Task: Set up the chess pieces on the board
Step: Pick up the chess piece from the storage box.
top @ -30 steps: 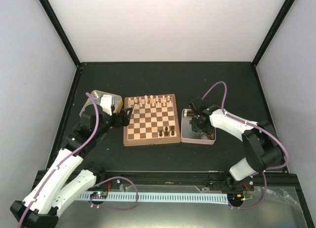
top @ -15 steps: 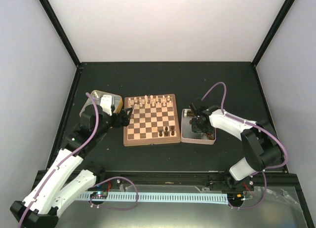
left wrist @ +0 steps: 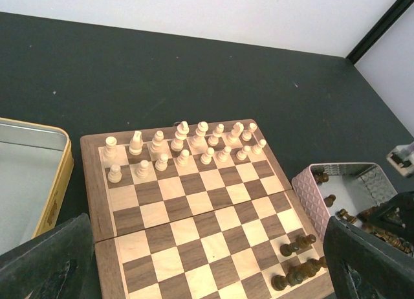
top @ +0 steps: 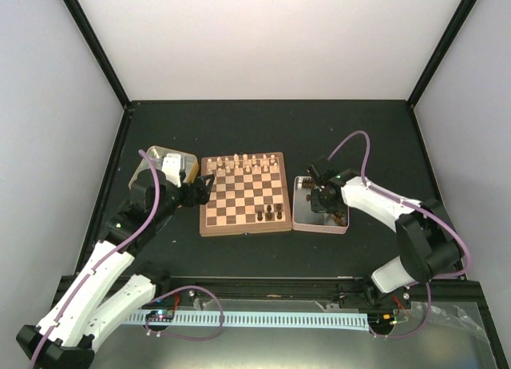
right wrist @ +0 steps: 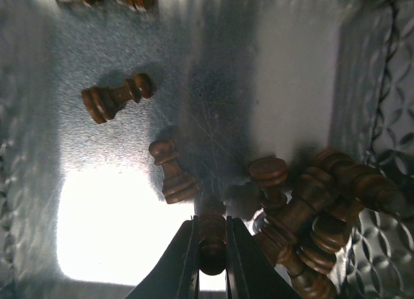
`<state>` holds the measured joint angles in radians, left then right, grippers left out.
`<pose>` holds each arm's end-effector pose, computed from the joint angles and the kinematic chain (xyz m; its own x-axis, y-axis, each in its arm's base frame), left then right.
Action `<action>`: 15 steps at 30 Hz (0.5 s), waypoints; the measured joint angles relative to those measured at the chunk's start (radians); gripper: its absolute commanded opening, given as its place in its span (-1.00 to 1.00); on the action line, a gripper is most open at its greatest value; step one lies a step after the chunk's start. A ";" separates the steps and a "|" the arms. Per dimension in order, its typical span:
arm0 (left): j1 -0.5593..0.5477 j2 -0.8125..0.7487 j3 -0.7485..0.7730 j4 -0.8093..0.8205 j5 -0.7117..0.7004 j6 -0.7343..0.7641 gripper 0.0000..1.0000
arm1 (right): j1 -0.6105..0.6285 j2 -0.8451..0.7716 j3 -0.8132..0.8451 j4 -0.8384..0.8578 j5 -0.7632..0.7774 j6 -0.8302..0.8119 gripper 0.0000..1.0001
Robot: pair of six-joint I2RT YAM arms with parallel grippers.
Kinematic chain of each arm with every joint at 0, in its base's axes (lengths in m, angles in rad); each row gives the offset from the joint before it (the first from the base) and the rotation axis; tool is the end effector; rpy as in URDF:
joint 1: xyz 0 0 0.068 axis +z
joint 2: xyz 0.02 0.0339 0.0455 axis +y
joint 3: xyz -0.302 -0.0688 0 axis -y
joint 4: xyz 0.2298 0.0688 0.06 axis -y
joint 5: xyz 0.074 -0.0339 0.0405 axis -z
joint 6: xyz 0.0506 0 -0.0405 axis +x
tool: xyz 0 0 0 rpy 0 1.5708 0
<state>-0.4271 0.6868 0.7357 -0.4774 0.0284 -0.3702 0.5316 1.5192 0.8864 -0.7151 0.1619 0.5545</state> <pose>0.1144 -0.0537 0.3244 -0.5109 -0.1648 -0.8437 0.2711 0.9005 -0.3401 0.2219 0.1210 0.2067 -0.9619 0.0371 -0.2707 0.0434 0.9989 -0.0173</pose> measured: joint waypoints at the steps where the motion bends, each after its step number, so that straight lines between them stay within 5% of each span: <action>1: 0.000 0.000 0.000 0.000 0.000 0.000 0.97 | 0.000 -0.011 0.006 -0.008 0.001 0.001 -0.82; 15: 0.000 0.000 0.000 0.000 0.000 -0.002 0.98 | 0.055 -0.089 0.199 -0.098 -0.004 0.005 -0.81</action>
<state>-0.4271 0.6868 0.7357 -0.4774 0.0280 -0.3717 0.5869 1.4300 1.0851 -0.8131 0.1581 0.5591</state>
